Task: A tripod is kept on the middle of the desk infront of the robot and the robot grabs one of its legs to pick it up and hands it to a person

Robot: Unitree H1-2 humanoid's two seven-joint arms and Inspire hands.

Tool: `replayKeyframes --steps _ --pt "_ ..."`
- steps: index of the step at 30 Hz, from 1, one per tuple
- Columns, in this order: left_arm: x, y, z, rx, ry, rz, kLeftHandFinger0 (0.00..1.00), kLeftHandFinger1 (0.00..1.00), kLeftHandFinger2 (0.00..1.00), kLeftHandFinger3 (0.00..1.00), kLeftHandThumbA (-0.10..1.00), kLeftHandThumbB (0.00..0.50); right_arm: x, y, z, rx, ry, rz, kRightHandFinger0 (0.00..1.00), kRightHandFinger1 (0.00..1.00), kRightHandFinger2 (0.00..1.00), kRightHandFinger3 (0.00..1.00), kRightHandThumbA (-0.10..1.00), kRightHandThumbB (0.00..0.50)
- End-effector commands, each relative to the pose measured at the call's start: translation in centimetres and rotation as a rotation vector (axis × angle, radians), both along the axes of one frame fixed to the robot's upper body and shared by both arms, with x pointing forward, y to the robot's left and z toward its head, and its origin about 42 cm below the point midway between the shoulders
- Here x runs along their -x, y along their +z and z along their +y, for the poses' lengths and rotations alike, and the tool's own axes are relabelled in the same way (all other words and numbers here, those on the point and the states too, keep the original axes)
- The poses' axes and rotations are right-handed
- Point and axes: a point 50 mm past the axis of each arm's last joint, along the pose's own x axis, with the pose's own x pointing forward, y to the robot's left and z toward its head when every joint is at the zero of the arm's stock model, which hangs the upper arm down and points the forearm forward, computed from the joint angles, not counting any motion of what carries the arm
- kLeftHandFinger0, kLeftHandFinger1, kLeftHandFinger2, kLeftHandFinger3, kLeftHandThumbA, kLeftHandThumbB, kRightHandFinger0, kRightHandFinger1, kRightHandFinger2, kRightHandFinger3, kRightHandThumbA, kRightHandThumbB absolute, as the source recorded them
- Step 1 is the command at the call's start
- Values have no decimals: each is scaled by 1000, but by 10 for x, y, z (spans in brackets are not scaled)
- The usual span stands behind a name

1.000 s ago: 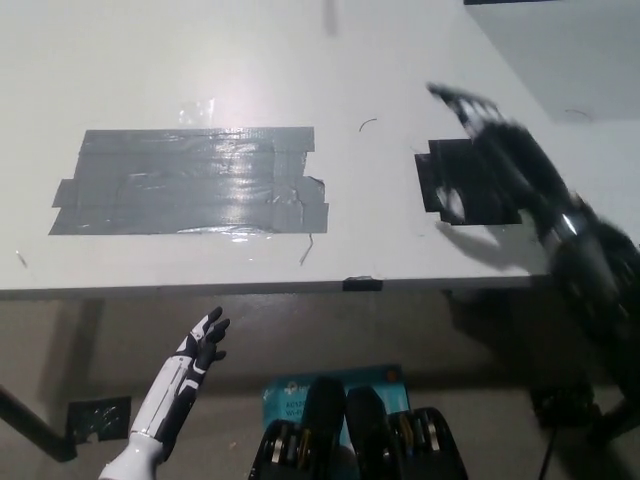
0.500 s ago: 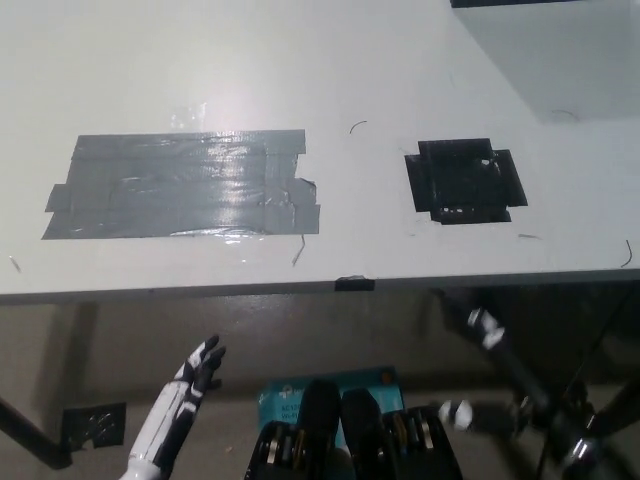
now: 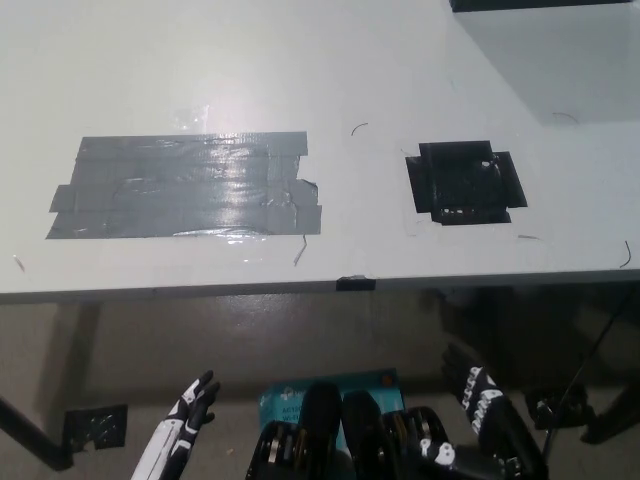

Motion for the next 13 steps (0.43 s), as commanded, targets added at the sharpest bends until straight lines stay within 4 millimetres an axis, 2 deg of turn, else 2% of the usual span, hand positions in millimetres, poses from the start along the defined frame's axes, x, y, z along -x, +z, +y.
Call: replayKeyframes --steps 1,13 --pt "2 9 0 6 12 -82 962 1000 1000 1000 1000 109 -3 19 0 -119 19 -94 1000 1000 1000 1000 974 129" --pt "-9 14 -3 1 17 -103 966 1000 1000 1000 1000 86 -12 26 -3 -126 34 -108 1000 1000 1000 1000 944 131"
